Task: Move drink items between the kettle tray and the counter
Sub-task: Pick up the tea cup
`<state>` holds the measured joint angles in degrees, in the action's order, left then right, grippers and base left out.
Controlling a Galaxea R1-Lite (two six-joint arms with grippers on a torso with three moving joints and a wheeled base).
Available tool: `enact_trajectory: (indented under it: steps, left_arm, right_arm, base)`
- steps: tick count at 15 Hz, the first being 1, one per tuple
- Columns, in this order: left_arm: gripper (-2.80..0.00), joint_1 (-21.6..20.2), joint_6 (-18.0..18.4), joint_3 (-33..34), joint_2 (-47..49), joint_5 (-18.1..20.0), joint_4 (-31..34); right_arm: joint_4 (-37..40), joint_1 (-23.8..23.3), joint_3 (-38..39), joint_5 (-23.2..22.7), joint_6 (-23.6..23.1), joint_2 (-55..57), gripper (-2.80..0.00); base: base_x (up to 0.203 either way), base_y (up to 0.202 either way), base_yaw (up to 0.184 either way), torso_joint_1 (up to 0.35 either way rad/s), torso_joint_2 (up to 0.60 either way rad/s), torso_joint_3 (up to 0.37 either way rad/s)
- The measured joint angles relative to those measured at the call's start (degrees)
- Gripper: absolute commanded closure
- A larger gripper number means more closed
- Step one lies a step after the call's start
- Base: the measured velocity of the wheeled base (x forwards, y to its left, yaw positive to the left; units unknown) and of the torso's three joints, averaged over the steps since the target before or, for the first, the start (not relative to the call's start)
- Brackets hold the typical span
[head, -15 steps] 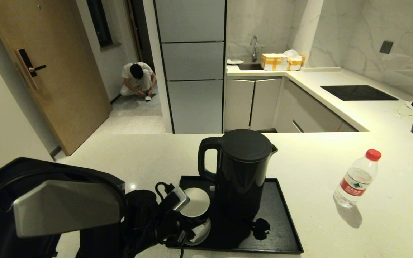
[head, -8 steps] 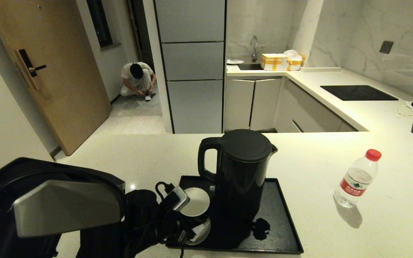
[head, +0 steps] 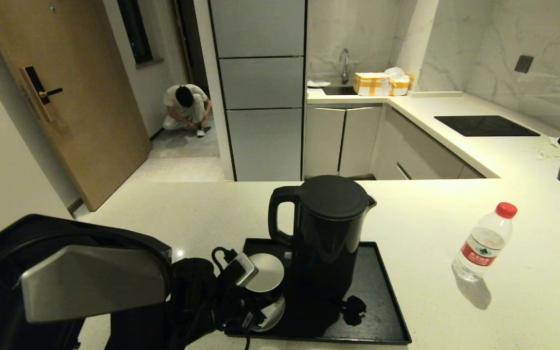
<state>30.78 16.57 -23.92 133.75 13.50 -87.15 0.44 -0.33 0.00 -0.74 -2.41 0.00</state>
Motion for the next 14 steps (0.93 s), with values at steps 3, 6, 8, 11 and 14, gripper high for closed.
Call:
enact_trajectory:
  steps: [3, 6, 8, 11, 14]
  left_arm:
    - [-2.8, 0.04, 0.04, 0.5, -0.24, -0.05, 0.0]
    - [-2.8, 0.09, -0.04, 0.96, -0.83, -0.14, -0.02]
    - [-2.8, 0.02, -0.17, 1.13, -1.81, -0.37, 0.02]
    - [-2.8, -0.11, -1.25, 1.29, -3.08, -1.74, 0.02]
    - [-2.8, -0.11, -1.31, 1.44, -3.48, -1.89, 0.0]
  right_arm:
    - [0.0, 0.0, 0.0, 0.04, -0.01, 0.0, 0.0]
    - [0.0, -0.02, 0.0, 0.01, 0.0, 0.0, 0.0]
    - [0.0, -0.02, 0.0, 0.01, 0.0, 0.0, 0.0]
    - [-0.02, -0.02, 0.0, 0.0, -0.01, 0.0, 0.0]
    - [0.06, 0.0, 0.0, -0.02, 0.0, 0.0, 0.0]
  base:
    - [0.0, 0.0, 0.0, 0.0, 0.0, 0.0]
    - [0.0, 0.0, 0.0, 0.0, 0.0, 0.0]
    - [0.0, 0.0, 0.0, 0.0, 0.0, 0.0]
    - [0.0, 0.0, 0.0, 0.0, 0.0, 0.0]
    - [0.0, 0.0, 0.0, 0.0, 0.0, 0.0]
